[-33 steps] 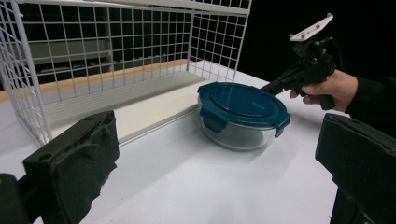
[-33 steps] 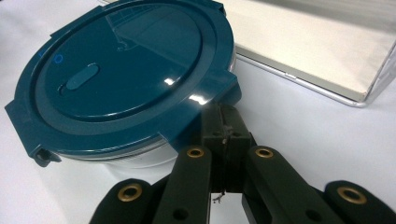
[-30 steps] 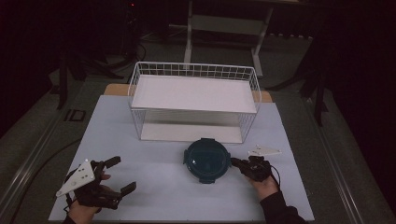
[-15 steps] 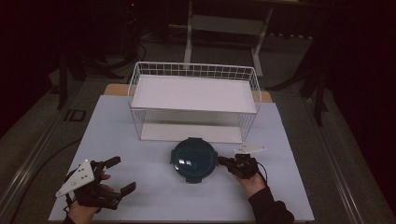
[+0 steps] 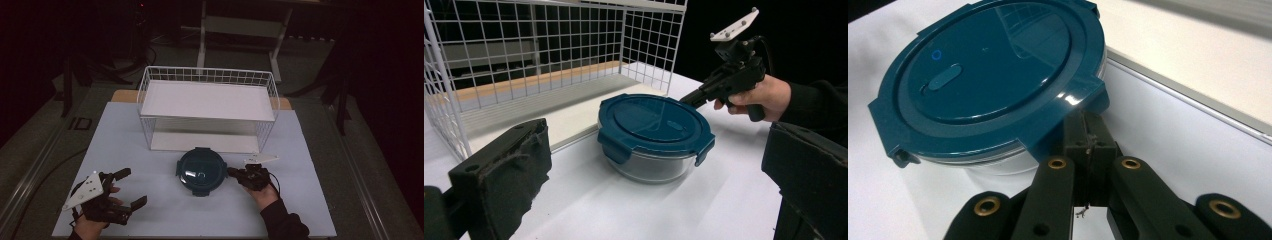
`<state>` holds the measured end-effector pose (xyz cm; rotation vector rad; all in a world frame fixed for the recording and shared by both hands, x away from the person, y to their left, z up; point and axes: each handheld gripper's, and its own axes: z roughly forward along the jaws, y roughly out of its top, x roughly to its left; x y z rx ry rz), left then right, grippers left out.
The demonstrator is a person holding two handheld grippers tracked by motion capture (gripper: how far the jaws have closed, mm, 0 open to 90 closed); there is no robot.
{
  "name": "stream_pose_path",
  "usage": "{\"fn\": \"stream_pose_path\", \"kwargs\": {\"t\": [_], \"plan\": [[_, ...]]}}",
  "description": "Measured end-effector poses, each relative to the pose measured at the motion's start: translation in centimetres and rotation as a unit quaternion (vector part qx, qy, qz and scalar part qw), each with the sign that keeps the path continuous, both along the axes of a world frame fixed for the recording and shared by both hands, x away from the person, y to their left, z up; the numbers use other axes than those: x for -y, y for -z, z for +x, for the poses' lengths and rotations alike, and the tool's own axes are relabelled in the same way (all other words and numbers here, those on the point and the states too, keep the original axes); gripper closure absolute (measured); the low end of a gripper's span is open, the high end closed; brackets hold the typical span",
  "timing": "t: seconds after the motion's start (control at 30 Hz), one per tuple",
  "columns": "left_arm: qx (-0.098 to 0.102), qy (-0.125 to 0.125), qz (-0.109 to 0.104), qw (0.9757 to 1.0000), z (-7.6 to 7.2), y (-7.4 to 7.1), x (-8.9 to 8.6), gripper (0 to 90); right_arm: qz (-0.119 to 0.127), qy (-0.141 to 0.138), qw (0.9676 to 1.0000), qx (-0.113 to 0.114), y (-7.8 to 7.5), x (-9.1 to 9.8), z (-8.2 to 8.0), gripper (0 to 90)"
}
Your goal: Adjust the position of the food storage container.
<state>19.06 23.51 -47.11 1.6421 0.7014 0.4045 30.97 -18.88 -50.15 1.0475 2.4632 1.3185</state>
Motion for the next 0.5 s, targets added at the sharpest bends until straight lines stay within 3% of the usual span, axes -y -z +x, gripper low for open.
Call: {"fn": "stream_pose_path", "kwargs": {"t": [0.27, 0.37, 0.5], "plan": [[0.0, 0.0, -0.002, 1.0, 0.0, 0.0, 0.0, 0.0, -0.004, -0.003, 0.9998, 0.02, -0.4, 0.1, -0.4, 87.9], [0.0, 0.0, -0.002, 1.0, -0.1, 0.0, -0.1, 0.0, 0.002, 0.004, 0.9994, 0.035, -1.1, 0.6, -0.9, 81.0], [0.0, 0.002, 0.0, 1.0, 0.0, 0.0, 0.0, 0.0, 0.013, 0.004, 0.9984, 0.054, -2.0, 1.1, -1.6, 61.4]]}}
